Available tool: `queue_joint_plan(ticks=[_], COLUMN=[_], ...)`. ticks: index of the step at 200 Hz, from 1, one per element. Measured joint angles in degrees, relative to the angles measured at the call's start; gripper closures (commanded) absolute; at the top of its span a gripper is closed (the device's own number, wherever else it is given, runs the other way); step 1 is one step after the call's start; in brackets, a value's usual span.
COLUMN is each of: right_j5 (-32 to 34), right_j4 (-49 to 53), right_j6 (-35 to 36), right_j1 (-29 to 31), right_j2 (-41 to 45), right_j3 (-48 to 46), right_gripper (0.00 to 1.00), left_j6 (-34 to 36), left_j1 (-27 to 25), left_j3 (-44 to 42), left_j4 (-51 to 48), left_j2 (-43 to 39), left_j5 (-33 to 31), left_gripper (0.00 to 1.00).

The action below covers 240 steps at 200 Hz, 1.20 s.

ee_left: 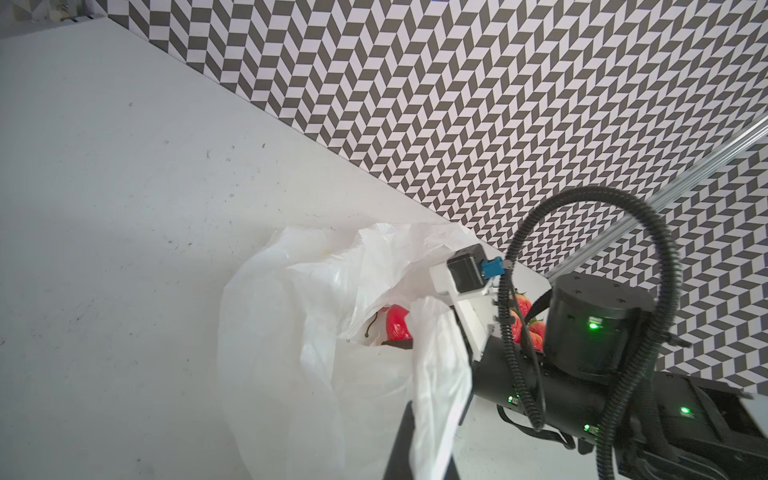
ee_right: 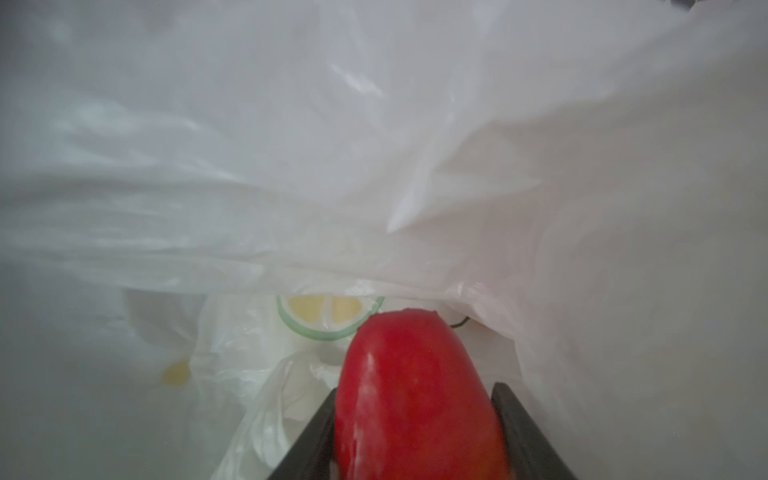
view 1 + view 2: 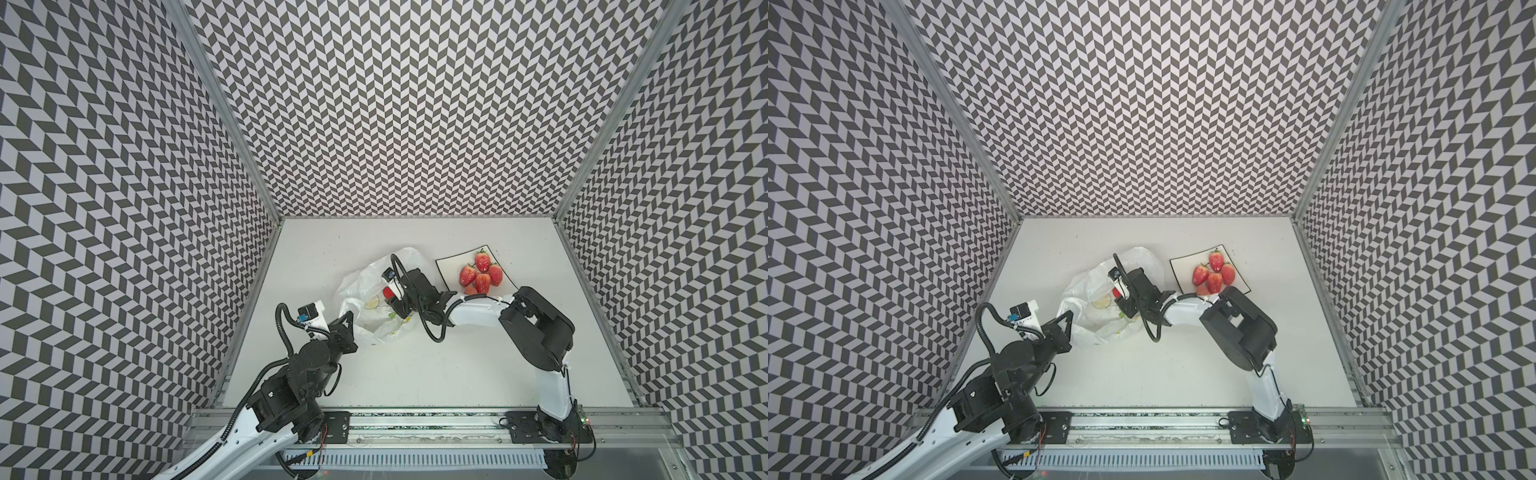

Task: Take the fake fruits out of the plastic bag
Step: 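Lift the red fruit out of the bag with the right gripper, then carry the red fruit over the white plate with the right gripper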

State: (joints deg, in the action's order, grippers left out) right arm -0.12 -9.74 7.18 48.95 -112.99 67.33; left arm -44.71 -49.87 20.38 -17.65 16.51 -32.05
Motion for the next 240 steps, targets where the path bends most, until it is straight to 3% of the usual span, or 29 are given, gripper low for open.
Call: queue_joint_plan(ticks=[85,153,179,199,240], right_j5=[-13.3,-20.3,-17.8,-13.2,-3.1], right_j4=[-13.2,-23.9,-24.5,-19.3,-2.0], right_j6=[7.9,1.1,-3.5,-7.0,-15.5], right_j1=[0.0,0.0,-0.4,-1.7,-14.7], right_j2=[11.8,18.6,22.6,26.6,32.3], right_j3=[-12.6,-13.0,-15.5,-16.0,-15.2], right_gripper=[0.59,0.58,0.60,0.60,0.61], left_j6=[-0.8,-1.1,-1.0,-1.0,-1.0], left_j1=[0.0,0.0,0.0,0.0,0.0], left_j3=[-0.7,-0.9,-0.9,-0.9,-0.9], left_j4=[1.7,2.1,2.2,2.2,2.2], left_j2=[0.7,1.3,1.3,1.2,0.9], left_j5=[0.3,0.4,0.4,0.4,0.4], left_gripper=[1.00,1.00,1.00,1.00,1.00])
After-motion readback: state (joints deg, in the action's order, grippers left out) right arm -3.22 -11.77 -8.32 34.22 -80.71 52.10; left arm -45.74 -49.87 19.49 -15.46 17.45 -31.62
